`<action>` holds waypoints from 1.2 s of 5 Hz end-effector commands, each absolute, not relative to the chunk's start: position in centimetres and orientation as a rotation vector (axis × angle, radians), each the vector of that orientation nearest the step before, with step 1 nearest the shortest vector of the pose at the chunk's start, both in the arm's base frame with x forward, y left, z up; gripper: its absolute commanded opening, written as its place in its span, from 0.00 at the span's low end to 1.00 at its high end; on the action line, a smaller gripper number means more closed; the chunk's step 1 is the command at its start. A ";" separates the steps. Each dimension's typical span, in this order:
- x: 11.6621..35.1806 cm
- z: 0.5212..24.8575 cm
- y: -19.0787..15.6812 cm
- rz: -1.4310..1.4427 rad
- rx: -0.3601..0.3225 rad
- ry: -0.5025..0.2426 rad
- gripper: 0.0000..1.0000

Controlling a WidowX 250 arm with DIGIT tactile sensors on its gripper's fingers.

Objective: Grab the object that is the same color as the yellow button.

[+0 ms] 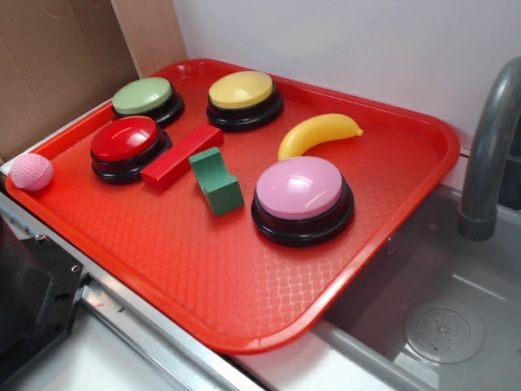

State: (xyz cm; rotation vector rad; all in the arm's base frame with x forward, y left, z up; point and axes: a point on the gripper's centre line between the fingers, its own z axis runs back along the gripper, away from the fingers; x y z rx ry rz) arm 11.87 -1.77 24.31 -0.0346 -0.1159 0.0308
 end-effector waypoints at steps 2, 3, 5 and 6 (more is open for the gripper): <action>13.6 23.8 -2.1 0.026 -0.035 -0.127 1.00; 17.3 22.4 -2.5 0.045 -0.030 -0.159 1.00; 24.8 17.6 -4.3 0.198 0.009 -0.203 1.00; 27.7 14.4 -4.7 0.301 0.010 -0.166 1.00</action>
